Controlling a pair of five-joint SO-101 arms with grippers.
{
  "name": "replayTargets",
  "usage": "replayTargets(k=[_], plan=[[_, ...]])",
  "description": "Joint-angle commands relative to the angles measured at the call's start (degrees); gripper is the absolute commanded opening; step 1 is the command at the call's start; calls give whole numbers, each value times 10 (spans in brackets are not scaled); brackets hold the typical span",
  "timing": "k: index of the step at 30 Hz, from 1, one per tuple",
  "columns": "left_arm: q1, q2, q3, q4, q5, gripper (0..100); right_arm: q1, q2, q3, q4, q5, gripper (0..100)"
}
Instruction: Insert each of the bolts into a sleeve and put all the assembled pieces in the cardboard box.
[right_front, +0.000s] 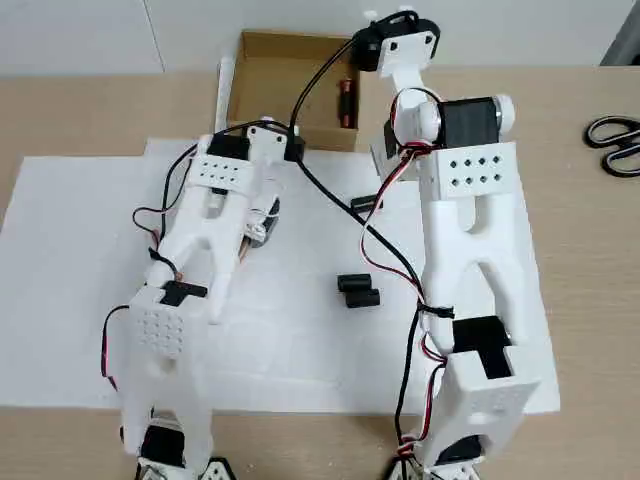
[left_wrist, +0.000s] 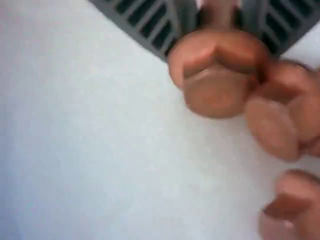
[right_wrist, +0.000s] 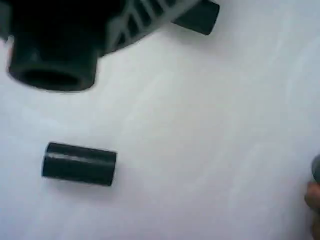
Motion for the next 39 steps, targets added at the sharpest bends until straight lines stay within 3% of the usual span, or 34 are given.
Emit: replayTargets(k=[1,17,31,34,39], plan=[[27,-73,-26,25,3,6,1,-42,-31,6,5,3],[55,-316,-21,55,5,8,3,-255,-28,8,4,3],[62,-610,20,52,121,6,0,-515,-24,12,1,3],[69,-655,47,28,138,6,0,-557,46,12,0,3],[83,-719,135,-20,140,6,0,-638,291,-8,-1,4]])
